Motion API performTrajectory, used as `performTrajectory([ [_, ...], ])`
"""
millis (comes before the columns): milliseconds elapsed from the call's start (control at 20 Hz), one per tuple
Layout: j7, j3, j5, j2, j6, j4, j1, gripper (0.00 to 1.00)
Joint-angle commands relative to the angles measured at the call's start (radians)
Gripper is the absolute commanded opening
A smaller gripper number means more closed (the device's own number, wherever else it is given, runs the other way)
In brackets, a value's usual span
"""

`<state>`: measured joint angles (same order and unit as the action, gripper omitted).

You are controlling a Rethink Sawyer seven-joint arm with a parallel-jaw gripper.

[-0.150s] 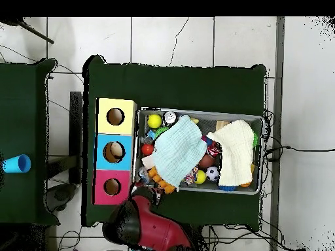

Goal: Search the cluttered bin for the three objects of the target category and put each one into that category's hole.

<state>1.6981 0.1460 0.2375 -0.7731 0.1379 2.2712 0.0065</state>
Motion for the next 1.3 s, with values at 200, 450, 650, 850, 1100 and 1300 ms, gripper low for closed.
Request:
performTrajectory([
  [200, 0.233, -0.201, -0.083, -0.012, 0.070, -0.036, -0.141, 1.00],
  [450, 0.239, -0.233, -0.087, -0.019, 0.058, -0.040, -0.176, 1.00],
  [650, 0.264, -0.261, -0.074, -0.013, 0.075, -0.041, -0.186, 1.00],
  [850, 0.286, -0.267, -0.040, -0.009, 0.077, -0.042, -0.168, 1.00],
  [1100, 0.306, -0.253, -0.009, 0.010, 0.101, -0.042, -0.129, 1.00],
  [1300, 0.316, -0.250, 0.002, 0.028, 0.116, -0.047, -0.108, 1.00],
])
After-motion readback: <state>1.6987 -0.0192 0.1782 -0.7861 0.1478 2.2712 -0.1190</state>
